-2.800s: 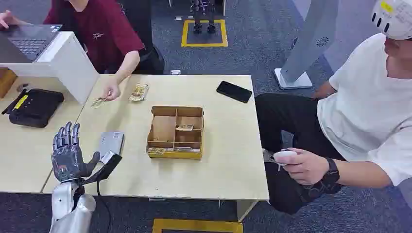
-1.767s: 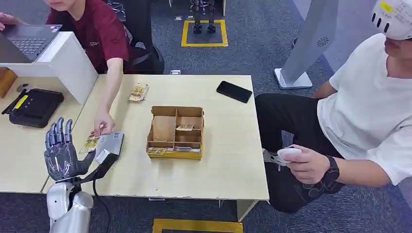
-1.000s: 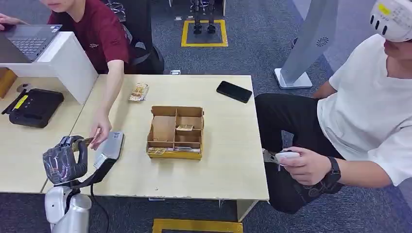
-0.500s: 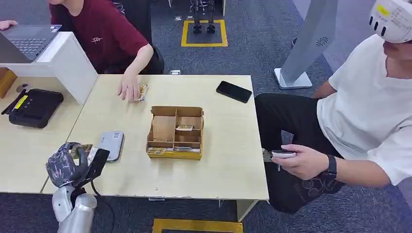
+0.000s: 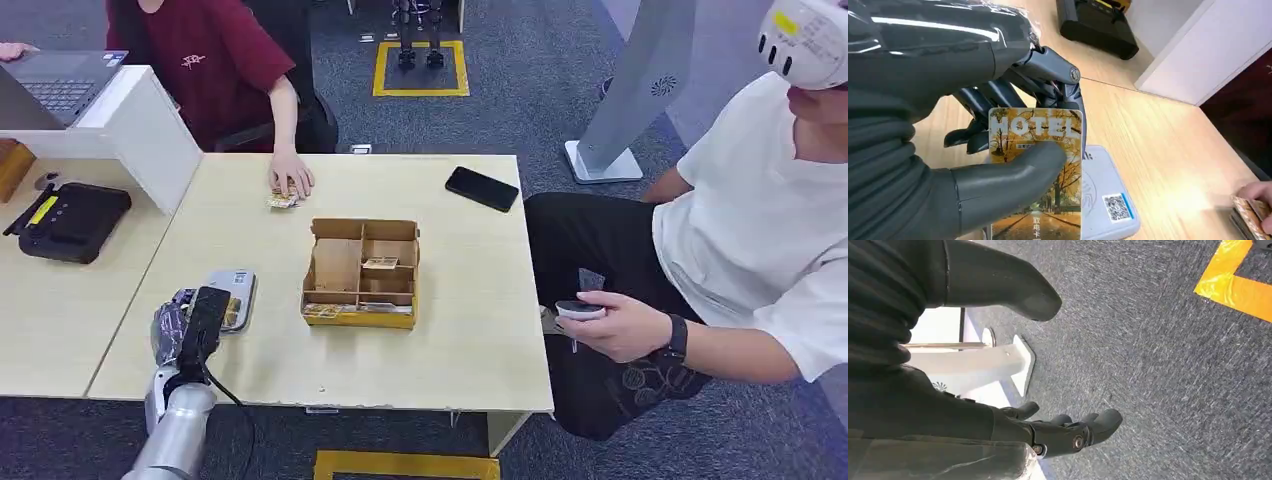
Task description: Pass the card to the sensor for recognition and then transmit it.
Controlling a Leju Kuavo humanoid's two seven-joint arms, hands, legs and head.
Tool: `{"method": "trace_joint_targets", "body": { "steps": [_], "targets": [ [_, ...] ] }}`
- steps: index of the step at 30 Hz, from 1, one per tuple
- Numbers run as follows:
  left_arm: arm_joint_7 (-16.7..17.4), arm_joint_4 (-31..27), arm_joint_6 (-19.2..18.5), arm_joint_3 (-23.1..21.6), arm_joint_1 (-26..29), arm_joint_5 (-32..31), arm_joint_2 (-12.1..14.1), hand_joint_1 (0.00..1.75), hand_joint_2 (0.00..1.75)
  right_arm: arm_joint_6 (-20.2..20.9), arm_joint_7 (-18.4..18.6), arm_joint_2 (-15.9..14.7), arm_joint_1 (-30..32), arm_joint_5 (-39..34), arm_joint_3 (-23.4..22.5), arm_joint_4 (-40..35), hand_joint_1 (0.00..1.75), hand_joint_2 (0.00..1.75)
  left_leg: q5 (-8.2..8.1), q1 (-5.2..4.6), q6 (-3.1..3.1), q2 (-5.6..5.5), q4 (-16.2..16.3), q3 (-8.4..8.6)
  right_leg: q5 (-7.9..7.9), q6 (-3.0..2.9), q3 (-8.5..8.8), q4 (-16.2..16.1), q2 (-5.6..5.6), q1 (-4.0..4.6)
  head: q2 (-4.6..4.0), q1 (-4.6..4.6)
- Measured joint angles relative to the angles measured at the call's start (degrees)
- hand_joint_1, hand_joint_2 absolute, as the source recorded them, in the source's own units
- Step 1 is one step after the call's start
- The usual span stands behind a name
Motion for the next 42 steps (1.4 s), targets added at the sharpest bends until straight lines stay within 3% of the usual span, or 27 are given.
{"method": "trace_joint_targets", "body": {
  "steps": [13,27,42],
  "targets": [
    [0.6,0.6,1.5,-3.1,-0.2,-0.1,0.3,1.75,1.75,0.0,0.1,0.0,0.0,1.0,-0.8,0.0,0.00,1.75,0.00,0.00,0.00,0.01,0.0,0.00,0.00,0.00,-0.01,0.0,0.01,0.00,0.00,0.00],
    [2.3,7.0,9.2,-4.1,-3.1,-4.0,0.6,1.75,1.75,0.0,0.1,0.2,0.0,3.3,-1.9,0.0,0.00,1.75,0.00,0.00,0.00,0.02,0.0,0.00,0.00,0.00,-0.01,0.0,0.01,0.00,0.00,0.00],
    [2.4,11.3,9.4,-4.2,-4.2,-5.2,0.8,1.75,1.75,0.1,0.1,0.3,-0.1,3.8,-2.2,0.0,0.00,1.75,0.00,0.00,0.00,0.01,0.0,0.00,0.00,0.00,0.00,0.0,0.01,0.00,0.00,0.02]
  ]
}}
